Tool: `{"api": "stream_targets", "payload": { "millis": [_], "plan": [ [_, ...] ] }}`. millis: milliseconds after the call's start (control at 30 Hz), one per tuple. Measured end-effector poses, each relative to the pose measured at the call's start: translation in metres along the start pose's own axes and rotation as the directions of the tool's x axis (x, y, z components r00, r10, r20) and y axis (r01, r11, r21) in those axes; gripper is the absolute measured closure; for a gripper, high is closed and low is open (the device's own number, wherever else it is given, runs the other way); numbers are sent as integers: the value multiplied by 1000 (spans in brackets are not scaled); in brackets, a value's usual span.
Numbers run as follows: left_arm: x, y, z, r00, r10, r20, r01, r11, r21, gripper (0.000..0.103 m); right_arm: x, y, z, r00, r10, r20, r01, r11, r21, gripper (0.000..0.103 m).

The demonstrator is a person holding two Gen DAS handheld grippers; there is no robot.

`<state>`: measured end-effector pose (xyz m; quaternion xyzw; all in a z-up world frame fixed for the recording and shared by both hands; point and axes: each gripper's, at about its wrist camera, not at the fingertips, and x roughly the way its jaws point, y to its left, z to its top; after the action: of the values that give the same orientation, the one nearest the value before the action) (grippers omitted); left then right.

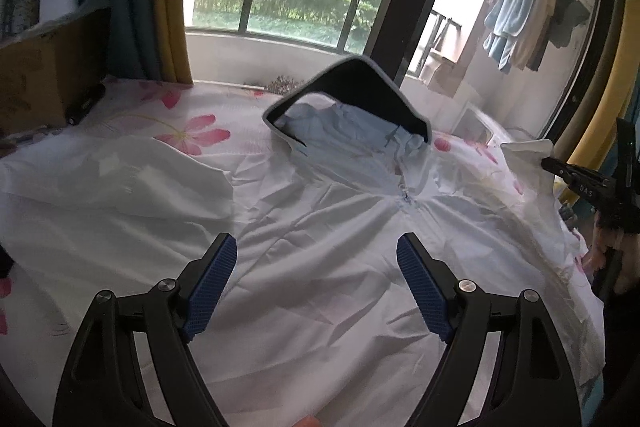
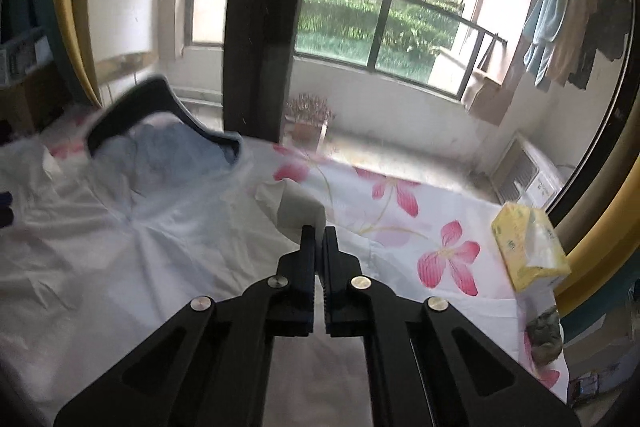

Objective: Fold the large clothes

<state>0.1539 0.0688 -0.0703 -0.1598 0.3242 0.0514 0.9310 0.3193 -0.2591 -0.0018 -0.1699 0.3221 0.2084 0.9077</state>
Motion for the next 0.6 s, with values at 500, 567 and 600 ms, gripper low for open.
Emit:
{"api": "stream_targets", "payload": {
  "millis": [500, 567, 600],
  "plan": [
    [-59, 42, -18, 996, 76, 43, -79, 994, 78, 18, -30, 116, 27, 978, 201, 62, -199, 979, -35, 101],
    [-63, 52, -20, 997, 70, 44, -73, 995, 66, 18, -27, 136, 29, 974, 219, 53, -217, 975, -47, 101],
    [-65, 58, -21, 997, 64, 43, -67, 996, 55, 18, -26, 140, 30, 973, 226, 50, -224, 973, -49, 101]
  ]
}}
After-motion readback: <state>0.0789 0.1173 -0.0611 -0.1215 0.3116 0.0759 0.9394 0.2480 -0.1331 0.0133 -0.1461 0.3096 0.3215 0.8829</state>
